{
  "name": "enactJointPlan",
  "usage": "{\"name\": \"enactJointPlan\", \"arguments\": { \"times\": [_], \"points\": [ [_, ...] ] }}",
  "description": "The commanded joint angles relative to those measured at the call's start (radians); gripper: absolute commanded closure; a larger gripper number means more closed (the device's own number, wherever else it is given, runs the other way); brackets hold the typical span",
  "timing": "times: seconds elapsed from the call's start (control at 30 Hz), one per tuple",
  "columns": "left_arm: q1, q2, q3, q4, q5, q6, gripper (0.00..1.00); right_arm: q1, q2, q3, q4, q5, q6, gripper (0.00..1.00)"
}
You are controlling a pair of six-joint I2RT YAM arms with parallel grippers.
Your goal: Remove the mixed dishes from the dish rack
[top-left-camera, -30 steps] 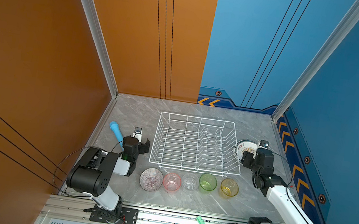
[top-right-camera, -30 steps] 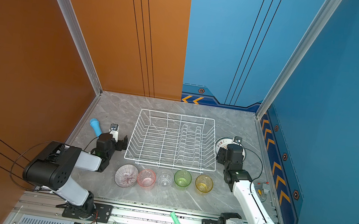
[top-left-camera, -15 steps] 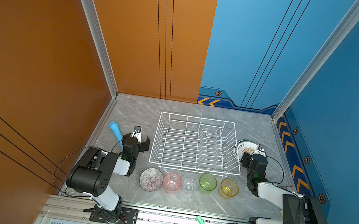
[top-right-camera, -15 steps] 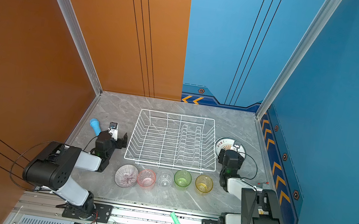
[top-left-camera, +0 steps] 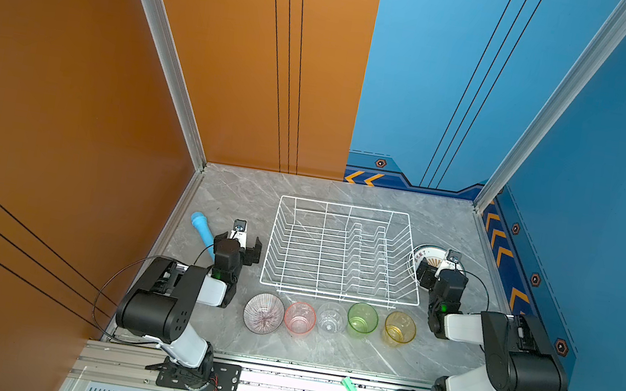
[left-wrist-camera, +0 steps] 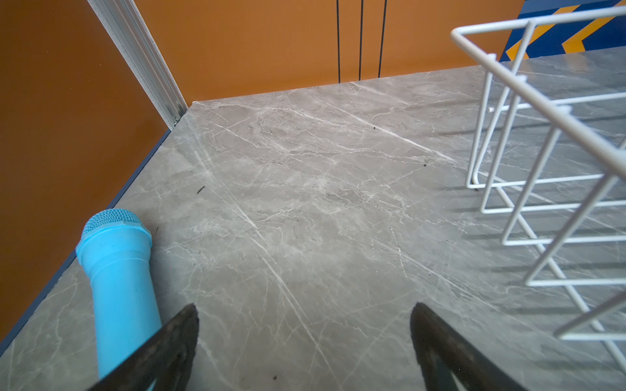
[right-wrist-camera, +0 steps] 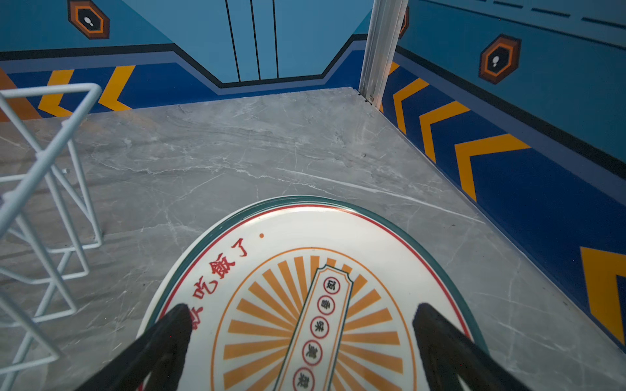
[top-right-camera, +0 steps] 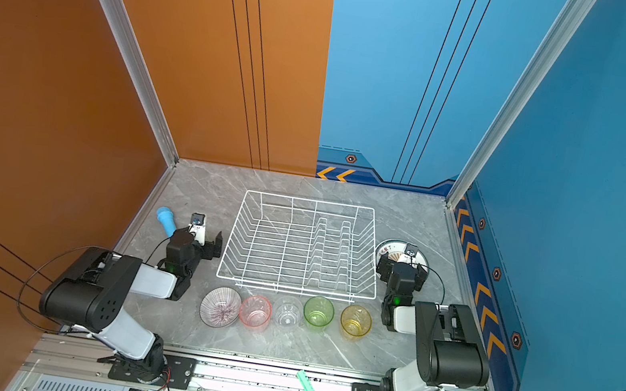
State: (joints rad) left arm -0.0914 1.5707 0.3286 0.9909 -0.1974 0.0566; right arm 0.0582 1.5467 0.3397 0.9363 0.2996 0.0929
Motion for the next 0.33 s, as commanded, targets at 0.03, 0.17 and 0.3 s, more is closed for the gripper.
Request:
{"name": "enactJointPlan", "arguments": {
  "times": [0.03, 0.17, 0.3],
  "points": [
    [0.010, -0.005, 0.015, 0.008, 0.017, 0.008, 0.02, 0.003, 0.002, 0.016, 0.011, -0.005, -0.013, 0.00],
    [0.012, -0.006, 0.017, 0.002, 0.020, 0.008, 0.02, 0.003, 0.001, 0.016, 0.010, -0.005, -0.013, 0.00],
    [0.023, -0.005, 0.029, -0.022, 0.024, -0.006, 0.02, 0.003, 0.001, 0.016, 0.010, -0.005, -0.014, 0.00]
  ]
}}
